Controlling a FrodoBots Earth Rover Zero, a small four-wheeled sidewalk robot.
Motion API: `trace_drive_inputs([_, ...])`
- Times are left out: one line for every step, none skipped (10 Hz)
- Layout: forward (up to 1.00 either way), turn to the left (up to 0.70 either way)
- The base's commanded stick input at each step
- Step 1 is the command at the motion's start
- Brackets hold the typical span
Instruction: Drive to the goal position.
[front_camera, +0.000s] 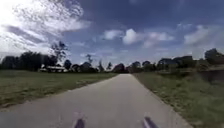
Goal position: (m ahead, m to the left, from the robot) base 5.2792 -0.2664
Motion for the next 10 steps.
trace_drive_inputs([0.69,0.03])
trace_drive_inputs([0.69,0.03])
trace_drive_inputs([0.69,0.03])
trace_drive_inputs([0.69,0.03])
trace_drive_inputs([0.69,0.03])
trace_drive_inputs([0.69,0.03])
trace_drive_inputs([0.69,0.03])
trace_drive_inputs([0.69,0.03])
trace_drive_inputs([0.69,0.03])
trace_drive_inputs([0.69,0.03])
